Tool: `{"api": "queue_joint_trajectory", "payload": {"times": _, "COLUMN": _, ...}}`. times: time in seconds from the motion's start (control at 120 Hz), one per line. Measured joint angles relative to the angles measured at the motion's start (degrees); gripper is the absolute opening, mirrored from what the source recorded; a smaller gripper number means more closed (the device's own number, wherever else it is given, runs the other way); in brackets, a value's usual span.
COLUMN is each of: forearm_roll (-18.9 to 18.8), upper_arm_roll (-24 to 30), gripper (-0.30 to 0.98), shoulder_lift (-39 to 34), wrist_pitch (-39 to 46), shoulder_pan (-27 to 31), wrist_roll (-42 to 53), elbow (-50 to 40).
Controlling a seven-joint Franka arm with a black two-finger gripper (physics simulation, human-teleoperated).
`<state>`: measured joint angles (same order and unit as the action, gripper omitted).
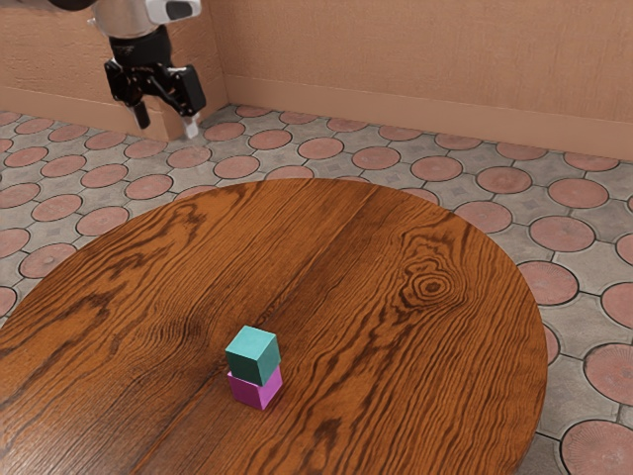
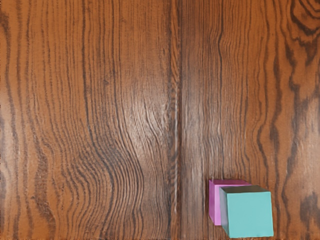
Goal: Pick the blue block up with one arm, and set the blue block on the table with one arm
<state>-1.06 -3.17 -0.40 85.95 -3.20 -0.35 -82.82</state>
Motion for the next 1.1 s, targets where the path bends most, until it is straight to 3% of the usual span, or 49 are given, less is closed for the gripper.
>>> {"api": "queue_joint_trajectory", "payload": {"times": 0.175, "forearm_roll": -0.18, "upper_arm_roll": -0.08, "gripper": 0.69, "shoulder_lift": 0.02, "wrist_pitch": -1.35, "shoulder_pan": 0.24, "wrist_roll": -0.23, "elbow": 0.42}}
{"api": "queue_joint_trajectory", "payload": {"times": 0.267, "forearm_roll": -0.16, "upper_arm_roll": 0.71, "gripper": 0.69, "shoulder_lift": 0.14, "wrist_pitch": -5.01, "shoulder_pan": 1.3, "wrist_roll": -0.33, "elbow": 13.24}}
{"api": "queue_joint_trajectory", "payload": {"times": 0.342, "forearm_roll": 0.0, "upper_arm_roll": 1.79, "gripper": 0.69, "shoulder_lift": 0.03, "wrist_pitch": -7.75, "shoulder_pan": 2.64, "wrist_roll": -0.41, "elbow": 17.57}}
{"api": "queue_joint_trajectory", "payload": {"times": 0.742, "forearm_roll": -0.04, "upper_arm_roll": 2.78, "gripper": 0.69, "shoulder_lift": 1.03, "wrist_pitch": -12.62, "shoulder_pan": 4.66, "wrist_roll": -0.79, "elbow": 18.42}}
{"api": "queue_joint_trajectory", "payload": {"times": 0.8, "forearm_roll": 0.1, "upper_arm_roll": 4.62, "gripper": 0.69, "shoulder_lift": -0.19, "wrist_pitch": -12.07, "shoulder_pan": 6.53, "wrist_roll": -0.82, "elbow": 13.58}}
{"api": "queue_joint_trajectory", "payload": {"times": 0.875, "forearm_roll": 0.89, "upper_arm_roll": 7.3, "gripper": 0.69, "shoulder_lift": -7.35, "wrist_pitch": -7.33, "shoulder_pan": 7.22, "wrist_roll": -0.87, "elbow": -3.61}}
{"api": "queue_joint_trajectory", "payload": {"times": 0.933, "forearm_roll": 1.47, "upper_arm_roll": 11.41, "gripper": 0.68, "shoulder_lift": -11.85, "wrist_pitch": -3.12, "shoulder_pan": 5.46, "wrist_roll": -0.91, "elbow": -15.2}}
{"api": "queue_joint_trajectory", "payload": {"times": 1.017, "forearm_roll": 3.23, "upper_arm_roll": 19.28, "gripper": 0.68, "shoulder_lift": -17.15, "wrist_pitch": 3.03, "shoulder_pan": 10.45, "wrist_roll": -0.9, "elbow": -28.09}}
{"api": "queue_joint_trajectory", "payload": {"times": 1.1, "forearm_roll": 5.07, "upper_arm_roll": 23.5, "gripper": 0.68, "shoulder_lift": -20.51, "wrist_pitch": 9.26, "shoulder_pan": 11.74, "wrist_roll": -0.89, "elbow": -38.17}}
